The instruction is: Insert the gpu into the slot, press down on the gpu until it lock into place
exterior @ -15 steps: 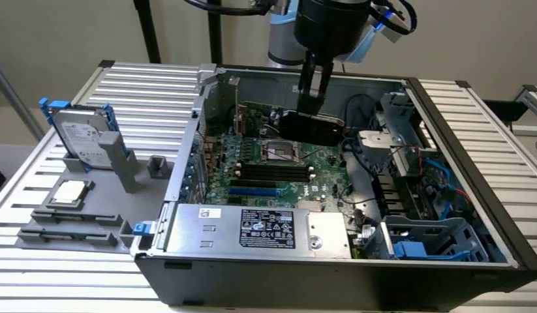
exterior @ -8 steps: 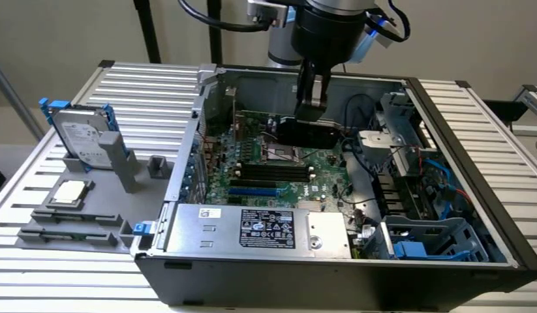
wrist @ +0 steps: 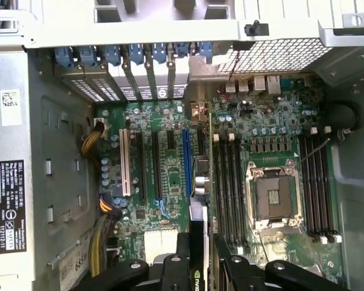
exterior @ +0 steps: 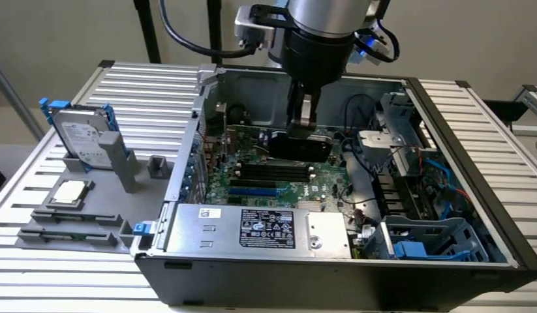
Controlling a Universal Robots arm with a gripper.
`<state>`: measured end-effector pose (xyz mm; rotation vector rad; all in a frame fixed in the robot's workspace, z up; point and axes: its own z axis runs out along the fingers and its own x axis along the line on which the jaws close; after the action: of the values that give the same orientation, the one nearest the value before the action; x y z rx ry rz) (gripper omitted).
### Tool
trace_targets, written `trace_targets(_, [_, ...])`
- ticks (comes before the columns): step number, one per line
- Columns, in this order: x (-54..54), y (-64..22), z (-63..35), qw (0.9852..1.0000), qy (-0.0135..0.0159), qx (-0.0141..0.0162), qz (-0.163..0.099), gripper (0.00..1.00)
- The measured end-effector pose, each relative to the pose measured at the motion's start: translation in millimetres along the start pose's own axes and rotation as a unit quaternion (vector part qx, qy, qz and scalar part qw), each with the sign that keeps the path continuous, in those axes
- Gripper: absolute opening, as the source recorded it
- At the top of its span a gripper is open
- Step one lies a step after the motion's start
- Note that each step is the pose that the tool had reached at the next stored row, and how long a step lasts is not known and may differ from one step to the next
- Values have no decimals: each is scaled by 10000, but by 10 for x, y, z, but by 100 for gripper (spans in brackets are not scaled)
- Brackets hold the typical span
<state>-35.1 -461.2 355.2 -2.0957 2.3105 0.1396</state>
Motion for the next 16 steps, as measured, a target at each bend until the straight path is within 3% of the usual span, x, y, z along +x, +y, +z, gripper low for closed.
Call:
trace_targets(10, [89, 192, 187, 10000, -3, 20, -2, 26])
trace_targets(16, [113, 229, 296, 10000, -3, 28, -2, 26])
